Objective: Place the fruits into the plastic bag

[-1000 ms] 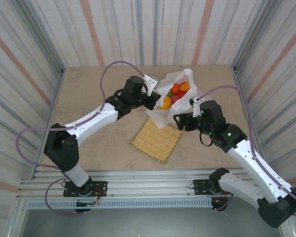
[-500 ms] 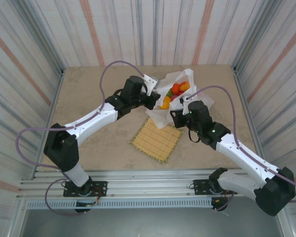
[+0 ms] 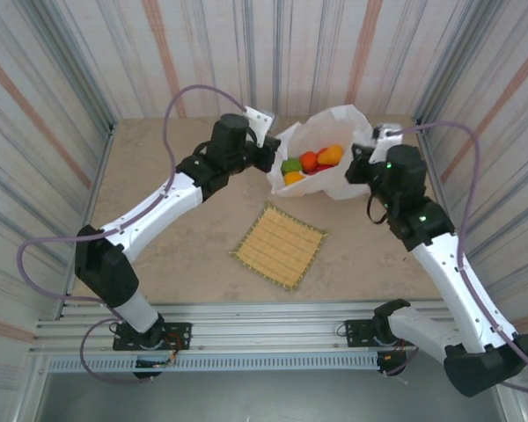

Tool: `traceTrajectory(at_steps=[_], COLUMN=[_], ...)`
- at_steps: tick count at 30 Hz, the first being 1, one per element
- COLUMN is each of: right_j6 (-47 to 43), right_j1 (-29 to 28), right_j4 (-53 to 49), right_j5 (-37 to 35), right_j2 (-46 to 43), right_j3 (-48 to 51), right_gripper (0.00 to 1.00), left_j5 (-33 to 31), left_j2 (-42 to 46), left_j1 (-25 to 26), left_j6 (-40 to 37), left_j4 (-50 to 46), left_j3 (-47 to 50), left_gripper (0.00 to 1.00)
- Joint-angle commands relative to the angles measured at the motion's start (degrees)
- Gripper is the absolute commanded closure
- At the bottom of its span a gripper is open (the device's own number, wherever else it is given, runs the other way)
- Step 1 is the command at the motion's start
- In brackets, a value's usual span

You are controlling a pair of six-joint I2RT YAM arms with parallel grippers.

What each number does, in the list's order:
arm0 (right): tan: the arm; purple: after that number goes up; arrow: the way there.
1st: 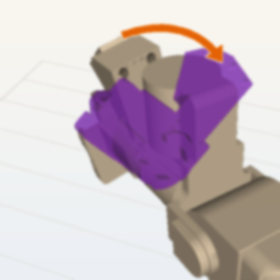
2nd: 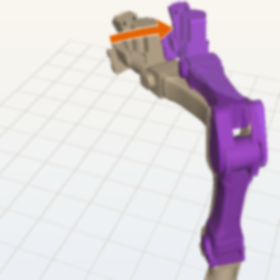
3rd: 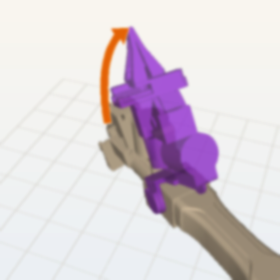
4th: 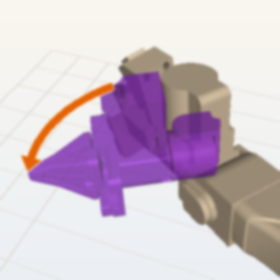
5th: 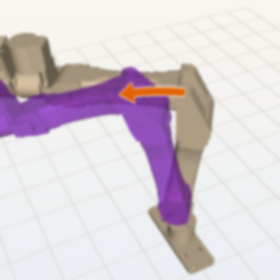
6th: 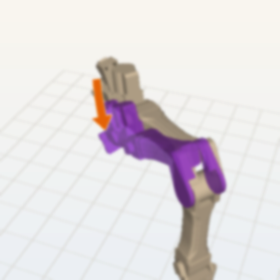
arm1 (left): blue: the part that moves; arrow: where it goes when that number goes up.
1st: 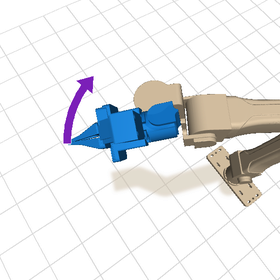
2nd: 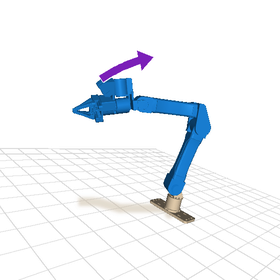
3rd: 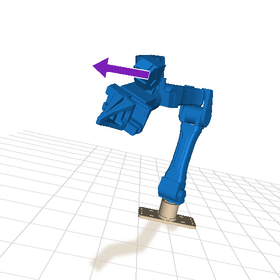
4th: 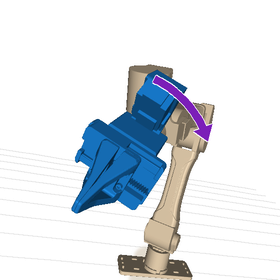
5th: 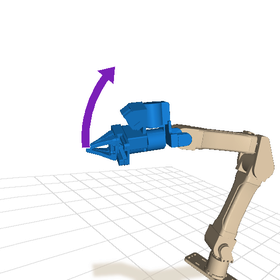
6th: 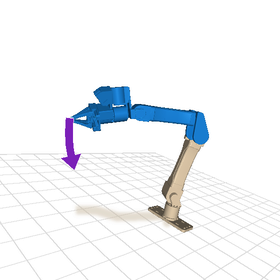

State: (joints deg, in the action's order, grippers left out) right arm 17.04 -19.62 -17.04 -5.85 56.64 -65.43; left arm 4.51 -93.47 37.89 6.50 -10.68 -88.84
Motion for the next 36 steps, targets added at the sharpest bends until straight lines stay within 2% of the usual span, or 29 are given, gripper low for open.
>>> traceTrajectory(at_steps=[1,7,14,19,23,33,36], right_j6=[-0.8,-1.6,-0.7,-0.3,2.1,0.3,1.1], right_j1=[3.8,7.9,12.3,15.2,18.6,19.5,19.5], right_j4=[-1.0,-0.8,0.8,1.9,4.4,3.0,3.2], right_j5=[4.9,7.1,9.8,11.8,16.3,16.5,18.4], right_j2=[2.4,8.1,12.6,14.7,14.9,11.1,10.8], right_j3=[-6.1,-16.5,-21.2,-23.6,-23.8,-21.6,-19.2], right_gripper=[1.0,1.0,1.0,1.0,1.0,1.0,1.0], left_j5=[-5.2,-8.3,-9.4,-7.0,-4.4,-0.6,-0.4], left_j2=[-1.3,-8.0,-16.8,-21.5,-25.5,-28.8,-29.2], left_j1=[-1.3,-3.2,-4.3,-5.2,-5.2,-5.2,-5.2], left_j6=[0.4,0.5,0.3,1.5,2.5,3.2,3.1], left_j4=[-2.0,-4.5,-6.5,-5.8,-6.9,-5.6,-5.5], left_j3=[-7.5,-20.5,-33.7,-39.8,-45.7,-45.0,-43.5], left_gripper=[1.0,1.0,1.0,1.0,1.0,1.0,1.0])
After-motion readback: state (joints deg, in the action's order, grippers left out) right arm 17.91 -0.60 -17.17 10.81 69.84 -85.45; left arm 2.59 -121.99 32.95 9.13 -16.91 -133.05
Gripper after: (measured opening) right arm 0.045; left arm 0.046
